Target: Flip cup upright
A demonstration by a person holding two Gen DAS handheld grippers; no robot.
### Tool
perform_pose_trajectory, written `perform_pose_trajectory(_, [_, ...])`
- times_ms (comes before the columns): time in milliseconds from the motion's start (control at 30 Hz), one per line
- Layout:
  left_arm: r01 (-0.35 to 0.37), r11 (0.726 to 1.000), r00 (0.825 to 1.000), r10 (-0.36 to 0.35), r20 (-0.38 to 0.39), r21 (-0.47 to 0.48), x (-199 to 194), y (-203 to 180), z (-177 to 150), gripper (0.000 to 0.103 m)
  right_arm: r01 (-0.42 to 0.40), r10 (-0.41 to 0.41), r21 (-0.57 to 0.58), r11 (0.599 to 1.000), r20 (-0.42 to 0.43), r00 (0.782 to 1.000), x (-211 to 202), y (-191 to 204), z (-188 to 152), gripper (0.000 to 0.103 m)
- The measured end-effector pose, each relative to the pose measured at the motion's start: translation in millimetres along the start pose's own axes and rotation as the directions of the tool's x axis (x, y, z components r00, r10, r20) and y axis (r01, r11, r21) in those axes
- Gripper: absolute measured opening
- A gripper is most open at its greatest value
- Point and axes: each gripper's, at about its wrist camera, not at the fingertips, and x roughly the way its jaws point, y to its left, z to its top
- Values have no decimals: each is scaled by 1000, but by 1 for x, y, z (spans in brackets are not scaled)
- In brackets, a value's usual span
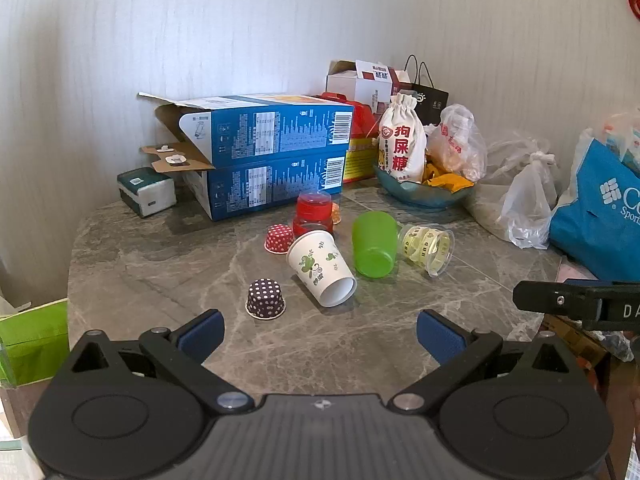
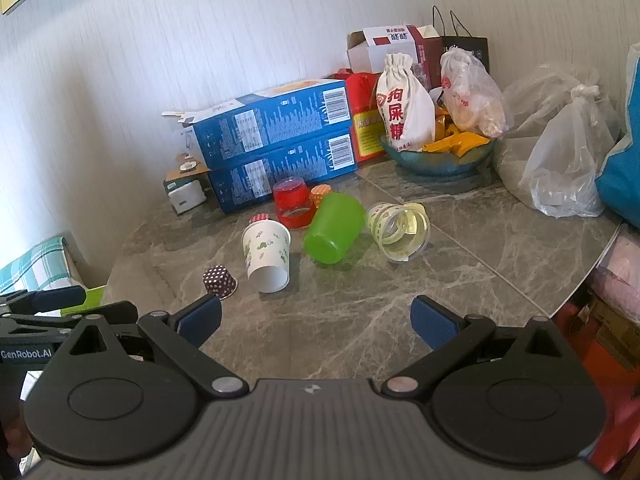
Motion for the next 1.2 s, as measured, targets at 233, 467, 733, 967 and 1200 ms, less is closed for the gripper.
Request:
perform_pose_trajectory(233, [6,1000,1000,-6,-2,1,0,1,0,103,4,-4,-3,1000,-4,1000,1,2,1,102])
perform_pose_trajectory(467, [6,1000,1000,-6,-6,0,0,-1,-1,103,2,-2,2,1000,-8,1000,2,1,1,102])
perform_pose_trajectory(733, [4,1000,1000,-5,-6,-3,0,-1,-1,103,4,-4,2,1000,-7,1000,2,0,1,102])
perform_pose_trajectory(967, [9,1000,1000,-9,-3,-6,-1,-1,0,103,0,0,1,1000,-5,1000,1,-1,1,102])
perform_pose_trajectory(1200, [7,1000,1000,-7,-3,-9,-2,-2,0,103,-1,1,0,1000,-4,1000,1,-2,2,102])
